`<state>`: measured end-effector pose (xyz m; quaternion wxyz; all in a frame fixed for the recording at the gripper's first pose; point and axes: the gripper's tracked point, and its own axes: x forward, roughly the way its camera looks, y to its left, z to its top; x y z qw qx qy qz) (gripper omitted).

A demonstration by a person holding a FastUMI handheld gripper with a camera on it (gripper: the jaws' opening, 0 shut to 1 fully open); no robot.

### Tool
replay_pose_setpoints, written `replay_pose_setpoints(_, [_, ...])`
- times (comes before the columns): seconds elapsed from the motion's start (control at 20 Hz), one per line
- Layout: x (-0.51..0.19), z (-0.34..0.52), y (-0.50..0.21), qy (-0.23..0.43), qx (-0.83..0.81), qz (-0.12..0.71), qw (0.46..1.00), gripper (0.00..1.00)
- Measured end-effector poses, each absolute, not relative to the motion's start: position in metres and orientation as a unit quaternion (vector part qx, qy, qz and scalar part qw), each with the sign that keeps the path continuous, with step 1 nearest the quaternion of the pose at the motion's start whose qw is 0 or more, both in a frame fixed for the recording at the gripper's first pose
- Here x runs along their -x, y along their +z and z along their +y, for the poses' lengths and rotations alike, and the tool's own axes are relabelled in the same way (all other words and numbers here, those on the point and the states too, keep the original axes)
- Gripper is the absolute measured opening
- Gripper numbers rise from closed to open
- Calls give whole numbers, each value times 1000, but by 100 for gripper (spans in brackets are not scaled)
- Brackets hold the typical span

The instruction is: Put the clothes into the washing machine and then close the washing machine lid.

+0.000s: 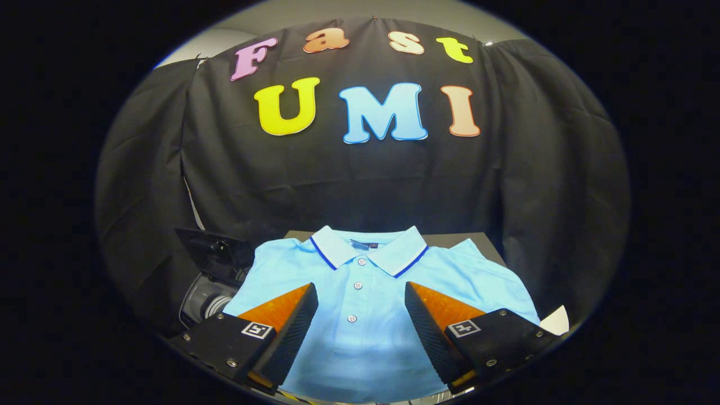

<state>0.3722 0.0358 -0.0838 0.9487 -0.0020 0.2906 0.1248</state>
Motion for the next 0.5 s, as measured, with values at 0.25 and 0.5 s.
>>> replay_pose_setpoints(0.25, [-381,36,-108,129,9,328,936,97])
replay_pose_setpoints(0.5, [-382,39,-126,146,28,360,921,97])
